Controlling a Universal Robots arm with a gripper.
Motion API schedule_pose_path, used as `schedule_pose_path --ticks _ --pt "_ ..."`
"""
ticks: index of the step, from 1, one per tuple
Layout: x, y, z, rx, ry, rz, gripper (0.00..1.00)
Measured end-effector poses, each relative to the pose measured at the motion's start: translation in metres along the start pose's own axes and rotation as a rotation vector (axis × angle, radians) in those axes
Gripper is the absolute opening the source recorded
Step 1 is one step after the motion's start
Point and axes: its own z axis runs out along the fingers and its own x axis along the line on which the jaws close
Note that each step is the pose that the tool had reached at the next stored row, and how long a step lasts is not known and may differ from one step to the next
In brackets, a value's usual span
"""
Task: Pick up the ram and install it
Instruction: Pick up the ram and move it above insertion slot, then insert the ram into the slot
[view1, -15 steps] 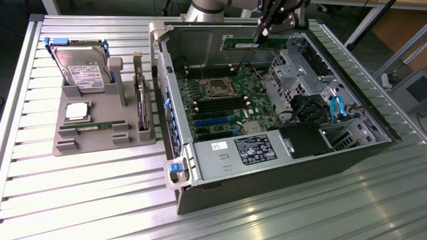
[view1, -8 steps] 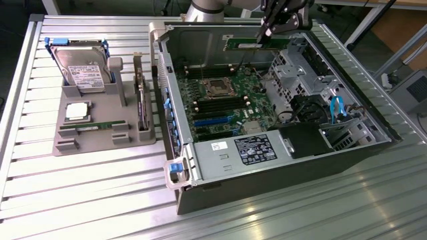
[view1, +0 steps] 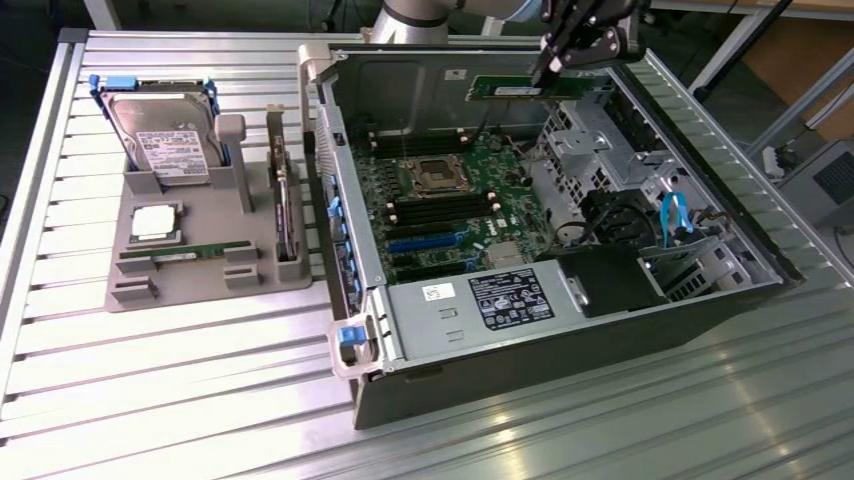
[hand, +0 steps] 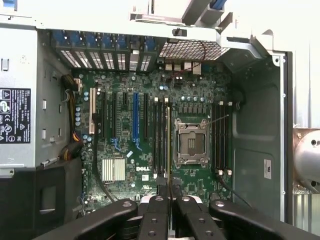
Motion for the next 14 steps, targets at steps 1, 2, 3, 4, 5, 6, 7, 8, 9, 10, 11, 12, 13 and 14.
schedule_pose_path --ticks 1,2,3,4,5,6,7,8,9,10,11,12,13,14 --pt "0.000 -0.0019 -0.0001 -0.0008 0.0000 0.000 0.12" --pt "0.000 -0.0038 -0.0002 -0.0015 -0.0001 0.000 0.12" --pt "0.000 -0.0054 -0.0004 -0.0021 0.0000 0.000 0.12" --pt "0.000 -0.0070 -0.0005 -0.0027 0.0000 0.000 0.12" --pt "0.000 -0.0096 -0.0007 -0.0034 -0.0001 0.000 0.12" --pt "0.000 -0.0115 -0.0008 -0.0041 -0.0001 0.000 0.12" --pt "0.000 -0.0129 -0.0009 -0.0045 -0.0001 0.000 0.12" --pt "0.000 -0.0145 -0.0010 -0.0051 -0.0001 0.000 0.12" --pt "0.000 -0.0157 -0.0011 -0.0056 -0.0001 0.001 0.12" --pt "-0.001 -0.0163 -0.0012 -0.0058 -0.0001 0.001 0.12" --pt "-0.001 -0.0165 -0.0012 -0.0058 -0.0001 0.001 0.12" --pt "-0.001 -0.0165 -0.0012 -0.0059 -0.0001 0.001 0.12" --pt "0.000 -0.0165 -0.0012 -0.0058 -0.0001 0.001 0.12" --pt "0.000 -0.0165 -0.0006 -0.0058 -0.0001 0.001 0.12"
